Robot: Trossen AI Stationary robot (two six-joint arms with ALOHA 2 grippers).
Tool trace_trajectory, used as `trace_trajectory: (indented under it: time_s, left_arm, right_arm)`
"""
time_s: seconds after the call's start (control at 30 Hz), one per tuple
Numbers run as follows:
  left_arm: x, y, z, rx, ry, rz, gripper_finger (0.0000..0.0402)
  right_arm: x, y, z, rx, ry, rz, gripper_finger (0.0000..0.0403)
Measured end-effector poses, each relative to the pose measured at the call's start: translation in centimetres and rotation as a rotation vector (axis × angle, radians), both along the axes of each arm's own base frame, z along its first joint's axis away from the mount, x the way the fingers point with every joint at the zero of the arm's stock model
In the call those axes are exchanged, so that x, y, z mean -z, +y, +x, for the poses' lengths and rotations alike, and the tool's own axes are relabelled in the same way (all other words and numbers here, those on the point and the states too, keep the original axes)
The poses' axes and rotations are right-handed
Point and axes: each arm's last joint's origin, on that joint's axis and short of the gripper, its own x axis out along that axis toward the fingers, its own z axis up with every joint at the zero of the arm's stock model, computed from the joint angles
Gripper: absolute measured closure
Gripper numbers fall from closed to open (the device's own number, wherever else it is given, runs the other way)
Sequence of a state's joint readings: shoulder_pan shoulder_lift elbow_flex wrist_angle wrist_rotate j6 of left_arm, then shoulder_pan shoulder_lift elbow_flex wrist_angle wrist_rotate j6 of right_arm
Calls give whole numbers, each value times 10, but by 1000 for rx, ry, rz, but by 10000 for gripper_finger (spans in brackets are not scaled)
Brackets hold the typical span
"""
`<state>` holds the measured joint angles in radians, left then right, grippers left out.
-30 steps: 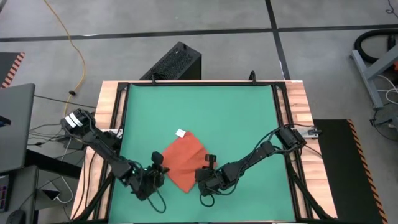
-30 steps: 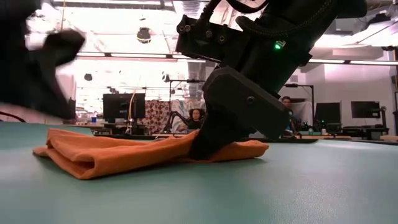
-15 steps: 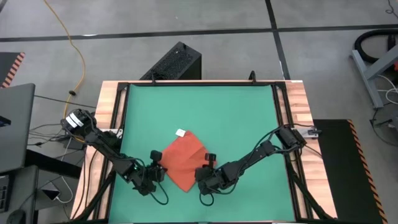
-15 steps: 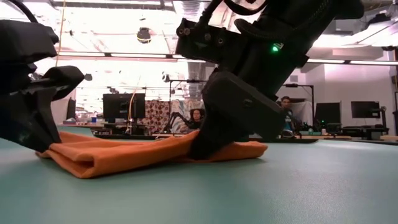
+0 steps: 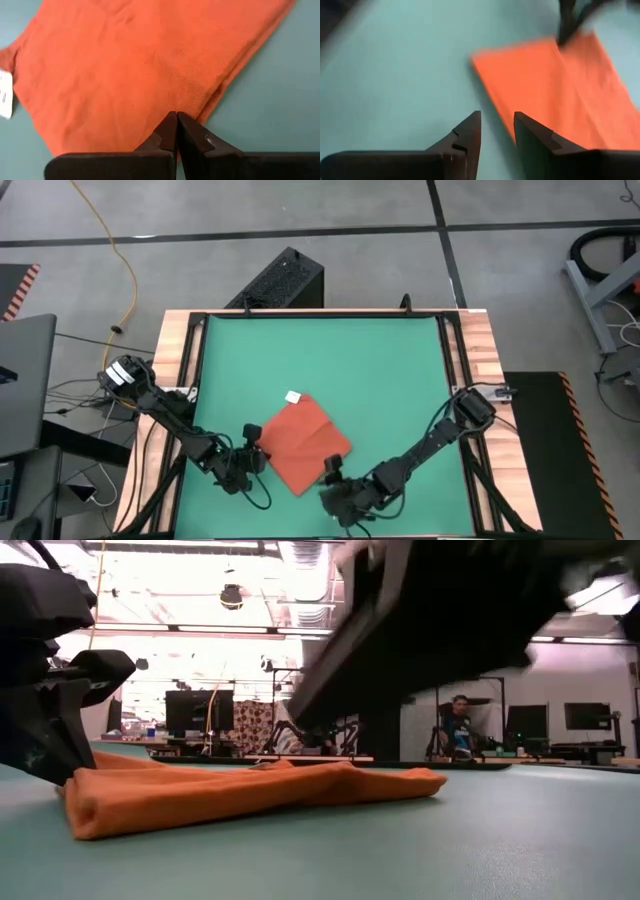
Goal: Roll napkin
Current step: Fold the orange table napkin
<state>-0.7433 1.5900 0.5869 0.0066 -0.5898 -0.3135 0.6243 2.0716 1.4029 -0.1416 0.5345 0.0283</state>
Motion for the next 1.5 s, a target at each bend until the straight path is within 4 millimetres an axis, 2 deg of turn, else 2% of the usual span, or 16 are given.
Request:
trace_trajectory:
  time_s: [0.1,0.3,0.47,0.67,0.87,1.07,1.23,1.4,1.5]
  left_arm:
    - [-2,-1,3,10,-29,2,401]
    - [-3,0,8,0,-60,-7,401]
    - [5,0,12,0,-55,5,401]
    - [14,-1,13,-5,-43,29,401]
    - [13,-3,15,-4,-69,6,401]
    - [9,-7,19,32,-88,4,401]
    - [1,-9,21,52,-42,73,401]
    - [-22,-11,16,-31,-67,144,401]
    - [-32,-11,9,-81,-102,124,401]
  right_arm:
    - [1,2,7,-81,-36,11,264]
    - [14,-13,27,-129,-46,6,264]
    - [20,-18,32,-175,-24,26,264]
    - [29,-18,32,-233,-1,-30,263]
    - [30,-27,37,-217,9,-40,268]
    - [34,-32,35,-186,74,-26,312]
    - [34,-22,28,-200,77,-28,389]
    - [35,-8,18,-166,73,-19,393]
    - [35,0,13,-159,67,-28,396]
